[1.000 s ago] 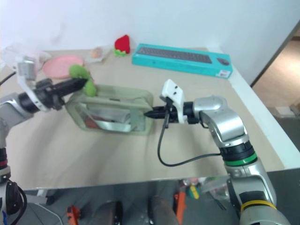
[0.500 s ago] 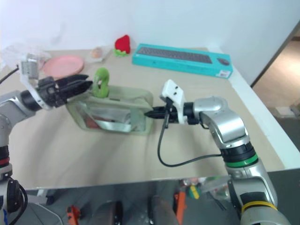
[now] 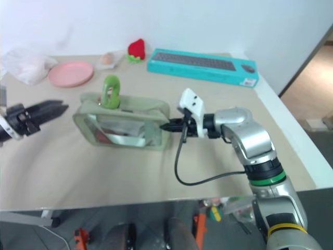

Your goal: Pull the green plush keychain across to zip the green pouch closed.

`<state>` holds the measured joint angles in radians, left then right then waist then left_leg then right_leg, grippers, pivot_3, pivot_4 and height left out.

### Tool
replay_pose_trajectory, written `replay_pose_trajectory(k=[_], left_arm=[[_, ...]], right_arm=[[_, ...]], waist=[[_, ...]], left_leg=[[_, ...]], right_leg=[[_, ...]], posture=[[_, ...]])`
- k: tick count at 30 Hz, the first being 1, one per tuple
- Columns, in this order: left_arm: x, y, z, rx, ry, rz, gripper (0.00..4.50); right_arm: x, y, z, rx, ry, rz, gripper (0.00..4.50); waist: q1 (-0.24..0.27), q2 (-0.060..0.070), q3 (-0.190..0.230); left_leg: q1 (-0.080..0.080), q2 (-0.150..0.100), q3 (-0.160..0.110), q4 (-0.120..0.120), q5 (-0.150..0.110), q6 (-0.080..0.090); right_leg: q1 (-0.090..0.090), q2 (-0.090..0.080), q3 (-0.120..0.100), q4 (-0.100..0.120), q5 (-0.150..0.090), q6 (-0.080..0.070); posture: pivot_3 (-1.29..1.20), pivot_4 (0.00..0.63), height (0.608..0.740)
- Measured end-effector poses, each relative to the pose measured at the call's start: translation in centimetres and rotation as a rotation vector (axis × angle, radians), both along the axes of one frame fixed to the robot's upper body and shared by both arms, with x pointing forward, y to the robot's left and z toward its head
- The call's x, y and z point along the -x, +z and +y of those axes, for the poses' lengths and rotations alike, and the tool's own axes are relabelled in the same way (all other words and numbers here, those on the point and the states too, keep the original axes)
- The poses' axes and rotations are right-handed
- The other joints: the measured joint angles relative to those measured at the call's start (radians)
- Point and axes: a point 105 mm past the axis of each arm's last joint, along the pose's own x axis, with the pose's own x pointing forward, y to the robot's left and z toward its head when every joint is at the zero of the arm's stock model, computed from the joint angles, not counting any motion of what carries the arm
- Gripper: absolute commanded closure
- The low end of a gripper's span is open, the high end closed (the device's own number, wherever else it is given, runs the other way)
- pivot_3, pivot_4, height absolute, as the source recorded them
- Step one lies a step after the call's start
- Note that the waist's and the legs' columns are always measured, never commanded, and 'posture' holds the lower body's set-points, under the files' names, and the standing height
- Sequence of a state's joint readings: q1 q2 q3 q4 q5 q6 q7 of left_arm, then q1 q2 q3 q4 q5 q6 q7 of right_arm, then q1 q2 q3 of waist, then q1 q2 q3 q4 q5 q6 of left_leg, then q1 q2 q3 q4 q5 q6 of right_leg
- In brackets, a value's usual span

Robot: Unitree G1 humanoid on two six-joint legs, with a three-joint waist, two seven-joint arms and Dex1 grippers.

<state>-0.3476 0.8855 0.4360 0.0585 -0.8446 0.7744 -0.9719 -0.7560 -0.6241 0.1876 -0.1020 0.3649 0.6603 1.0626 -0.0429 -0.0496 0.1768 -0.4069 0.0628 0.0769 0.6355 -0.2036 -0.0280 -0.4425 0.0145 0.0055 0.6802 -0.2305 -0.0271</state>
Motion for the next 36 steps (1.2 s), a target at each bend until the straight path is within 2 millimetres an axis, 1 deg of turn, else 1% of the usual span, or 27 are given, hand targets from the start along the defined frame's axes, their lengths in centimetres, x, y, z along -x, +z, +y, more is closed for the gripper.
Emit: replay_pose_trajectory(k=[1, 4, 7, 10, 12, 13, 15, 17, 19, 21, 22, 23, 25, 26, 27, 28, 29, 30, 31, 32, 34, 35, 36], left_arm=[[0.1, -0.6, 0.1, -0.015, -0.001, 0.011, 1.51], [0.1, -1.3, -0.3, -0.035, -0.017, 0.025, 1.51], [0.1, -2.1, -1.0, -0.047, -0.048, 0.040, 1.51], [-0.1, -2.2, -2.0, -0.035, -0.076, 0.038, 1.51], [-0.3, -2.1, -2.6, -0.032, -0.096, 0.031, 2.03], [-0.4, -1.9, -2.7, -0.029, -0.101, 0.024, 2.21], [-0.5, -1.3, -3.2, -0.011, -0.120, 0.003, 2.96], [-0.5, -1.3, -3.3, -0.007, -0.124, 0.005, 3.59], [-0.5, -1.4, -3.3, -0.006, -0.126, 0.012, 4.44], [-0.5, -1.4, -3.4, -0.012, -0.125, 0.010, 4.50], [-0.6, -1.4, -3.4, -0.019, -0.120, 0.010, 4.50], [-0.6, -1.5, -3.3, -0.026, -0.112, 0.012, 4.50], [-0.7, -1.6, -3.3, -0.031, -0.105, 0.016, 4.50], [-0.7, -1.6, -3.3, -0.031, -0.104, 0.016, 4.50], [-0.7, -1.6, -3.4, -0.031, -0.104, 0.016, 4.50], [-0.7, -1.6, -3.4, -0.032, -0.105, 0.016, 4.50], [-0.7, -1.5, -3.5, -0.034, -0.107, 0.014, 4.50], [-0.7, -1.5, -3.5, -0.035, -0.109, 0.013, 4.50], [-0.7, -1.5, -3.6, -0.037, -0.112, 0.011, 4.50], [-0.7, -1.5, -3.7, -0.037, -0.113, 0.011, 4.50], [-0.6, -1.4, -3.8, -0.041, -0.119, 0.007, 4.50], [-0.6, -1.4, -4.0, -0.042, -0.122, 0.005, 4.50], [-0.6, -1.5, -4.2, -0.043, -0.129, 0.005, 4.50]], right_arm=[[0.0, 0.0, 0.0, 0.000, 0.000, 0.000, 4.50], [0.0, 0.0, 0.0, 0.000, 0.002, 0.001, 4.50], [0.0, 0.0, 0.0, 0.000, 0.003, 0.002, 4.50], [0.0, 0.0, 0.0, 0.000, 0.003, 0.002, 4.50], [0.0, 0.0, 0.0, 0.000, 0.003, 0.003, 4.50], [0.0, 0.0, 0.0, 0.000, 0.003, 0.003, 4.50], [0.0, 0.0, 0.0, 0.001, 0.003, 0.003, 4.50], [0.0, 0.0, -0.1, 0.004, -0.001, 0.005, 4.50], [0.0, 0.0, -0.1, 0.005, -0.002, 0.006, 4.50], [0.0, 0.0, -0.1, 0.004, -0.003, 0.009, 3.75], [0.0, -0.1, -0.2, 0.004, -0.006, 0.014, 3.59], [0.0, -0.2, -0.2, 0.004, -0.009, 0.022, 3.20], [0.1, -0.3, -0.1, -0.001, -0.006, 0.038, 2.62], [0.1, -0.3, -0.1, -0.002, -0.005, 0.040, 2.46], [0.2, -0.3, -0.1, -0.006, -0.001, 0.047, 1.80], [0.3, -0.2, -0.1, -0.014, 0.004, 0.054, 1.56], [0.3, -0.1, -0.1, -0.020, 0.006, 0.057, 1.19], [0.3, 0.1, -0.3, -0.028, 0.003, 0.057, 0.72], [0.4, 1.0, -0.7, -0.077, -0.001, 0.059, 0.41], [0.3, 1.4, -0.9, -0.095, -0.002, 0.057, 0.41], [0.3, 5.6, -1.9, -0.223, -0.001, -0.010, 0.41], [0.4, 7.2, -2.1, -0.256, 0.005, -0.050, 0.41], [0.7, 9.4, -2.2, -0.296, 0.014, -0.107, 0.41]], waist=[[0.000, 0.000, 0.000], [0.000, 0.000, 0.000], [0.000, 0.000, 0.000], [0.001, 0.000, 0.000], [0.001, 0.000, 0.000], [0.001, 0.000, 0.000], [0.001, 0.000, 0.000], [0.000, 0.000, 0.000], [0.000, 0.000, 0.000], [0.000, 0.000, 0.000], [0.000, 0.000, 0.000], [0.000, 0.000, 0.000], [0.000, 0.000, 0.000], [0.000, 0.000, 0.000], [0.000, 0.000, 0.000], [0.000, 0.000, 0.000], [0.000, 0.000, 0.000], [0.000, 0.000, 0.000], [0.000, 0.000, 0.000], [0.001, 0.000, 0.000], [0.001, 0.000, 0.001], [0.001, 0.000, 0.001], [0.001, 0.000, 0.000]], left_leg=[[0.000, 0.000, 0.000, 0.000, 0.000, 0.000], [0.000, 0.000, 0.000, 0.000, 0.000, 0.000], [0.000, 0.000, 0.000, 0.000, 0.000, 0.000], [0.000, 0.000, 0.000, 0.000, 0.000, 0.000], [0.000, 0.000, 0.000, 0.000, 0.000, 0.000], [0.000, 0.000, 0.000, 0.000, 0.000, 0.000], [0.000, 0.000, 0.000, 0.000, 0.000, 0.000], [0.000, 0.000, 0.000, 0.000, 0.000, 0.000], [0.000, 0.000, 0.000, 0.000, 0.000, 0.001], [0.000, 0.000, 0.000, 0.000, 0.000, 0.000], [0.000, 0.000, 0.000, 0.000, 0.000, 0.000], [0.000, 0.000, 0.000, 0.000, 0.000, 0.000], [0.000, 0.000, 0.000, 0.000, 0.000, 0.000], [0.000, 0.000, 0.000, 0.000, 0.000, 0.000], [0.000, 0.000, 0.000, 0.000, 0.000, 0.000], [0.000, -0.001, 0.000, 0.000, 0.000, 0.000], [-0.001, -0.001, 0.000, 0.000, 0.000, 0.000], [-0.001, -0.001, 0.000, 0.000, 0.000, 0.000], [-0.001, -0.001, 0.000, 0.000, 0.000, 0.000], [-0.001, -0.001, 0.000, 0.000, 0.000, 0.000], [-0.001, -0.001, 0.000, 0.000, 0.000, 0.001], [-0.001, -0.001, 0.000, 0.000, 0.000, 0.001], [0.000, -0.001, 0.000, 0.000, 0.000, 0.001]], right_leg=[[0.000, 0.000, 0.000, 0.000, 0.000, 0.000], [0.000, 0.000, 0.001, 0.000, 0.000, 0.000], [0.000, 0.000, 0.001, 0.000, 0.000, 0.000], [0.000, 0.000, 0.001, 0.000, 0.000, 0.000], [0.000, 0.000, 0.001, 0.000, 0.000, 0.000], [0.000, 0.000, 0.001, 0.000, 0.000, 0.000], [0.000, 0.000, 0.001, 0.000, 0.000, 0.000], [0.000, 0.000, 0.002, 0.000, 0.000, 0.000], [0.000, 0.000, 0.001, 0.000, 0.000, 0.000], [0.000, 0.000, 0.001, 0.000, 0.000, 0.000], [0.000, 0.000, 0.001, 0.000, 0.000, 0.000], [0.000, 0.000, 0.001, 0.000, 0.000, 0.000], [0.000, 0.000, 0.001, 0.000, 0.000, 0.000], [0.000, 0.000, 0.001, 0.000, 0.000, 0.000], [0.000, 0.000, 0.001, 0.000, 0.000, 0.000], [0.000, 0.000, 0.001, 0.000, 0.000, 0.000], [0.000, 0.000, 0.001, 0.000, 0.000, 0.000], [0.000, 0.000, 0.001, 0.000, 0.000, 0.000], [0.000, -0.001, 0.001, 0.000, 0.000, 0.000], [0.000, -0.001, 0.001, 0.000, 0.000, 0.000], [0.000, -0.001, 0.002, 0.000, 0.000, 0.001], [0.000, -0.001, 0.002, 0.000, 0.000, 0.001], [0.000, -0.001, 0.001, 0.000, 0.000, 0.001]], posture=[[0.00, 0.150, 0.740], [0.00, 0.150, 0.740], [0.00, 0.150, 0.740], [0.00, 0.150, 0.740], [0.00, 0.150, 0.740], [0.00, 0.150, 0.740], [0.00, 0.150, 0.740], [0.00, 0.150, 0.740], [0.00, 0.150, 0.740], [0.00, 0.150, 0.740], [0.00, 0.150, 0.740], [0.00, 0.150, 0.740], [0.00, 0.150, 0.740], [0.00, 0.150, 0.740], [0.00, 0.150, 0.740], [0.00, 0.150, 0.740], [0.00, 0.150, 0.740], [0.00, 0.150, 0.740], [0.00, 0.150, 0.740], [0.00, 0.150, 0.740], [0.00, 0.150, 0.740], [0.00, 0.150, 0.740], [0.00, 0.150, 0.740]])
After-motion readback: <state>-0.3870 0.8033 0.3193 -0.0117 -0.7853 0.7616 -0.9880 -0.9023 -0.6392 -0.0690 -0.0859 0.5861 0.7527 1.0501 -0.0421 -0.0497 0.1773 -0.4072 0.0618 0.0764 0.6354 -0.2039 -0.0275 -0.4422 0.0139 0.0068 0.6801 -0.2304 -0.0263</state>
